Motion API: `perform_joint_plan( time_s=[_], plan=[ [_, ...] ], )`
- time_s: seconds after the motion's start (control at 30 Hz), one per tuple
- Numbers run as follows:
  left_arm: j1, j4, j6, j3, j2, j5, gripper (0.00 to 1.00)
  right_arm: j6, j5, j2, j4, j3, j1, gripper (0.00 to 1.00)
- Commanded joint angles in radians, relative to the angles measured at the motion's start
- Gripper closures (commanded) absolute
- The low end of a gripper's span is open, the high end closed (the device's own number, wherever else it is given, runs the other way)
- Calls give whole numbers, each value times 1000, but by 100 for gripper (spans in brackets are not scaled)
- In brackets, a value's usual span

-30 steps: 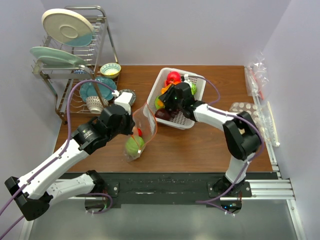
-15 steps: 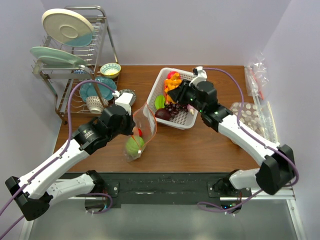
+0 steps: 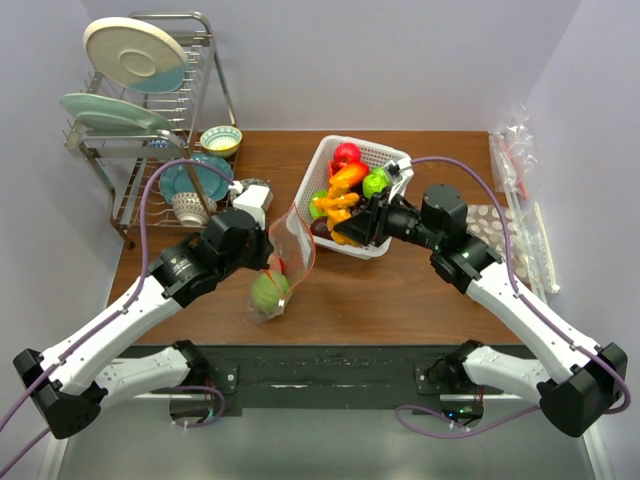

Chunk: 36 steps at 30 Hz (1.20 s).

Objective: Place the food in the zip-top bag and seal the zipper
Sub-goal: Place the fake vegetable in the zipper food storage bag.

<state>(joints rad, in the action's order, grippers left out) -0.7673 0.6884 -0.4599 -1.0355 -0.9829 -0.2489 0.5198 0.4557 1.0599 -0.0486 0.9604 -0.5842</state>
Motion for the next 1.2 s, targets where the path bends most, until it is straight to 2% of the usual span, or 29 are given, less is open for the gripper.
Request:
perform_joint_plan(
  time_s=[0.0, 0.13, 0.2, 0.3, 0.43, 0.63, 0.8, 1.0, 1.17],
  plan=[
    [-4, -52, 3, -15, -7, 7, 100, 19, 150, -18, -7, 12, -29, 70],
    [-3, -52, 0, -17, -14, 13, 100, 129, 120, -5, 32, 21, -89, 71],
    [-3, -53, -2, -18, -14, 14, 100, 170, 49, 15, 38, 38, -121, 71],
    [-3, -53, -5, -20, -8, 13, 100, 275, -66, 66, -40, 75, -172, 72],
    [-3, -56, -8, -20, -3, 14, 100, 345, -90, 115, -83, 113, -230, 69],
    [-3, -56, -8, -23, 0, 17, 100, 416, -265, 111, -161, 104, -240, 65],
    [-3, -56, -5, -21, 3, 16, 100, 462, -347, 112, -151, 110, -240, 62],
    [-3, -56, -3, -23, 4, 16, 100, 497, -381, 189, -211, 199, -246, 49],
    [-3, -56, -2, -23, 6, 11, 100, 510, -374, 225, -195, 245, -281, 20]
  ],
)
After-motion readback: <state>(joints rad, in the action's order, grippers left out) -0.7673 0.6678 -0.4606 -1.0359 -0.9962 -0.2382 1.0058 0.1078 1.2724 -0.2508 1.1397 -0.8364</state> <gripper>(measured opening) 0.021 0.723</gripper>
